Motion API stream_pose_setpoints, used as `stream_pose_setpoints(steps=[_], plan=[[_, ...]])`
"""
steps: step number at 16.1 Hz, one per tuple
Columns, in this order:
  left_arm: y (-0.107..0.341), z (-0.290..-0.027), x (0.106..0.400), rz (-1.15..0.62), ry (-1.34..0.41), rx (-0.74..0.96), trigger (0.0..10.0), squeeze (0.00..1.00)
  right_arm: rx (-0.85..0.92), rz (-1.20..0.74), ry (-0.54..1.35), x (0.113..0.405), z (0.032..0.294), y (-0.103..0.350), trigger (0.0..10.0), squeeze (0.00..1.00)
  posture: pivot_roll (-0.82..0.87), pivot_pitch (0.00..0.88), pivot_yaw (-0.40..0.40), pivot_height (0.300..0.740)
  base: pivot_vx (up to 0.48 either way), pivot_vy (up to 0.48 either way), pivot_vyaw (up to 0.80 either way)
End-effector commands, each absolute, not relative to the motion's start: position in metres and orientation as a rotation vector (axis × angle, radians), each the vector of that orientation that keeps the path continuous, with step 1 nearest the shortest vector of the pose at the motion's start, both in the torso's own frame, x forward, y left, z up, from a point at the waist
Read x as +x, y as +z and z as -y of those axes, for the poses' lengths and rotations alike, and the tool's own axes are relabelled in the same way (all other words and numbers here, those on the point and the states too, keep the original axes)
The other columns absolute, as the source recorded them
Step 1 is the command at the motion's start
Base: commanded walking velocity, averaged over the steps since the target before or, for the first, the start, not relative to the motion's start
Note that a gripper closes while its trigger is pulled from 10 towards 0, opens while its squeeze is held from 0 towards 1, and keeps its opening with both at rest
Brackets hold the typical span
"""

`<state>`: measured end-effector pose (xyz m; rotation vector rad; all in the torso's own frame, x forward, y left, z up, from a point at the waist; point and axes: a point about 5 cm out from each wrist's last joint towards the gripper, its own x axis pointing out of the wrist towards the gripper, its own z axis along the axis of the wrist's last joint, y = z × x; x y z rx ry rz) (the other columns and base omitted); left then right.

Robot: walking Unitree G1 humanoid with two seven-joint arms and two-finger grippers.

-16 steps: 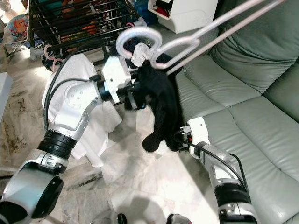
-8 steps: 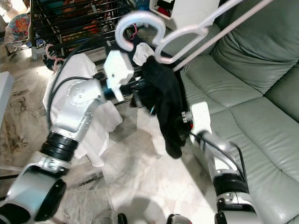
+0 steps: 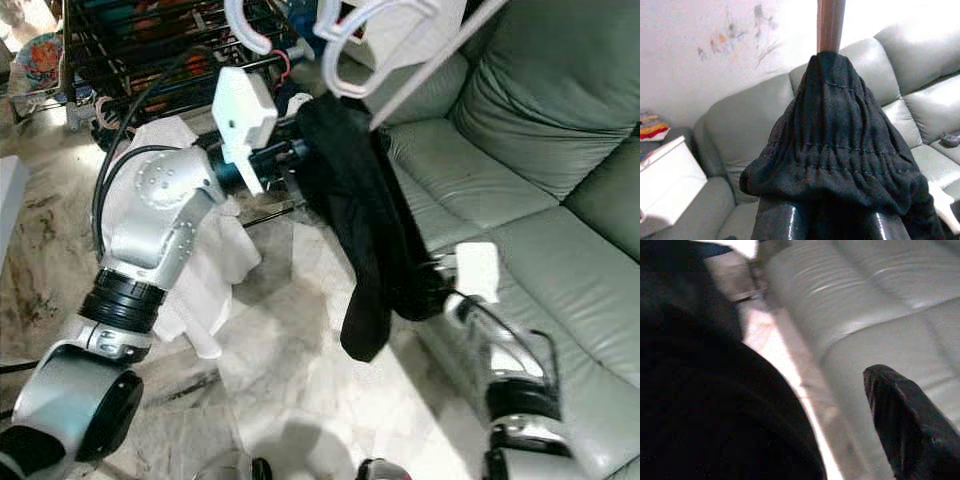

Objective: Hang hanger

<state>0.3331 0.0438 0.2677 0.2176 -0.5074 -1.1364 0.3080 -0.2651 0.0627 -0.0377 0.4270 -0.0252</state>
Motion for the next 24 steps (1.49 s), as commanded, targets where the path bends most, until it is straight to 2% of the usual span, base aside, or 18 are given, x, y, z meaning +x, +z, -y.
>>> stream_pose_setpoints(steps=[1, 4, 6, 8, 10, 13, 16, 19, 22, 24], plan=[[0.29, -0.062, 0.337, 0.6, -1.039, 0.225, 0.0, 0.0, -0.066, -0.468, -0.137, 0.296, 0.284, 0.054, 0.0, 0.0, -0.07, 0.024, 0.085, 0.74, 0.0, 0.0, 0.0], [0.274, -0.075, 0.342, 0.553, -1.002, 0.28, 0.0, 0.0, -0.097, -0.345, -0.328, 0.296, 0.315, 0.078, 0.0, 0.0, -0.07, 0.028, 0.088, 0.74, 0.0, 0.0, 0.0], [0.235, -0.101, 0.345, 0.388, -0.984, 0.275, 0.0, 0.0, -0.11, -0.089, -0.503, 0.308, 0.349, 0.141, 0.0, 0.0, -0.08, 0.029, 0.094, 0.74, 0.0, 0.0, 0.0], [0.21, -0.112, 0.342, 0.254, -1.028, 0.235, 0.0, 0.0, -0.113, 0.019, -0.548, 0.316, 0.357, 0.173, 0.0, 0.0, -0.08, 0.027, 0.09, 0.74, 0.0, 0.0, 0.0], [0.179, -0.125, 0.334, 0.088, -1.094, 0.17, 0.0, 0.0, -0.127, 0.16, -0.545, 0.327, 0.356, 0.211, 0.0, 0.0, -0.07, 0.023, 0.079, 0.74, 0.0, 0.0, 0.0], [0.157, -0.132, 0.324, -0.035, -1.167, 0.116, 0.0, 0.0, -0.113, 0.237, -0.515, 0.335, 0.348, 0.229, 0.0, 0.0, -0.07, 0.024, 0.074, 0.74, 0.0, 0.0, 0.0], [0.142, -0.128, 0.302, -0.178, -1.356, 0.048, 0.0, 0.0, -0.106, 0.242, -0.464, 0.342, 0.338, 0.23, 0.0, 0.0, -0.08, 0.025, 0.07, 0.74, 0.0, 0.0, 0.0], [0.125, -0.128, 0.285, -0.322, -1.495, 0.106, 0.0, 0.0, -0.098, 0.235, -0.445, 0.344, 0.334, 0.226, 0.0, 0.0, -0.08, 0.025, 0.07, 0.74, 0.0, 0.0, 0.0], [0.097, -0.133, 0.292, -0.418, -1.417, 0.289, 0.0, 0.0, -0.093, 0.241, -0.425, 0.346, 0.33, 0.227, 0.0, 0.0, -0.09, 0.024, 0.073, 0.74, 0.0, 0.0, 0.0], [0.091, -0.133, 0.306, -0.424, -1.269, 0.364, 0.0, 0.0, -0.095, 0.243, -0.404, 0.347, 0.327, 0.227, 0.0, 0.0, -0.09, 0.024, 0.072, 0.74, 0.0, 0.0, 0.0]])
